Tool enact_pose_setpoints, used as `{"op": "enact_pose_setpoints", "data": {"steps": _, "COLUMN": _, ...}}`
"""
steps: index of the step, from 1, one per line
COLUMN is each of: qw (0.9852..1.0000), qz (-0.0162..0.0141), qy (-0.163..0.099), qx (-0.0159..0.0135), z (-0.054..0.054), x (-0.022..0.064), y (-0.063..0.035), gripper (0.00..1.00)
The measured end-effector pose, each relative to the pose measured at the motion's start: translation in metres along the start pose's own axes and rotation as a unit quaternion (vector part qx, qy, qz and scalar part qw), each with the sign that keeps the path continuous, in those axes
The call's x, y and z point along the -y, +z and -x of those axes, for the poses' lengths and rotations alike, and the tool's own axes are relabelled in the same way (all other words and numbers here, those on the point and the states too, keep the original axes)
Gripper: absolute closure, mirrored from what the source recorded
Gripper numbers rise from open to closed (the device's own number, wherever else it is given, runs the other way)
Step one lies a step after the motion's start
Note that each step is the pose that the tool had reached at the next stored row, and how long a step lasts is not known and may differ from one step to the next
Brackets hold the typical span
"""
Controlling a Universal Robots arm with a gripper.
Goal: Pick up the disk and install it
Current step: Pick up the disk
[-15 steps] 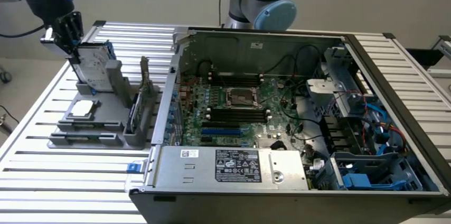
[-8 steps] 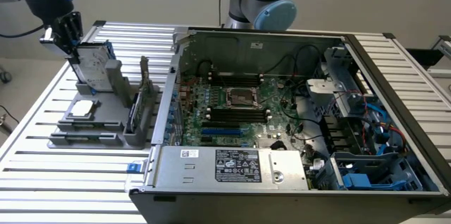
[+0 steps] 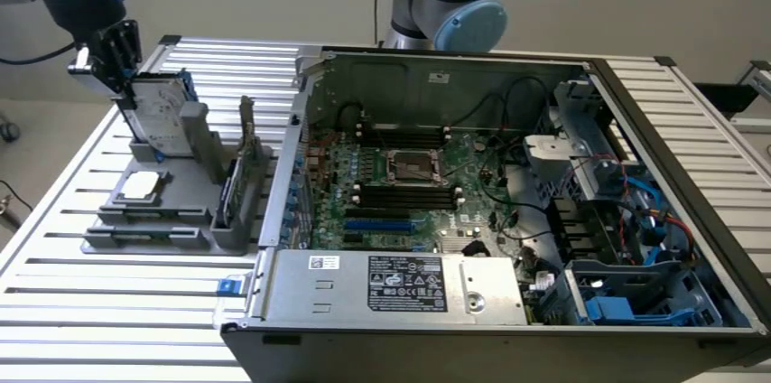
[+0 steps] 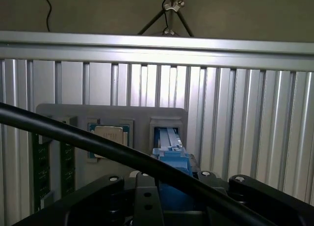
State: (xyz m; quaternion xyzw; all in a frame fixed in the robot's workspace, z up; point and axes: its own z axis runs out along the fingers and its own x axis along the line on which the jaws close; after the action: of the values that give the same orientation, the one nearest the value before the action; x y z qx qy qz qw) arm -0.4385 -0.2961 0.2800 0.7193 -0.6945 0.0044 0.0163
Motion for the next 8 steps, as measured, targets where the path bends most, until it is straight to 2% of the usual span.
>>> {"op": "enact_pose_setpoints", "data": {"steps": 5, "qw": 1.0000, "qz": -0.0001, "qy": 0.000, "qx": 0.0000, "z": 0.0000, "x": 0.0000, "y": 0.0000, "gripper": 0.67}}
{"op": "enact_pose_setpoints", "data": {"steps": 8, "qw": 1.0000, "qz": 0.0000, "qy": 0.000, "qx": 0.0000, "z": -0.0001, "x": 0.0001, "y": -0.0054, "gripper": 0.67}}
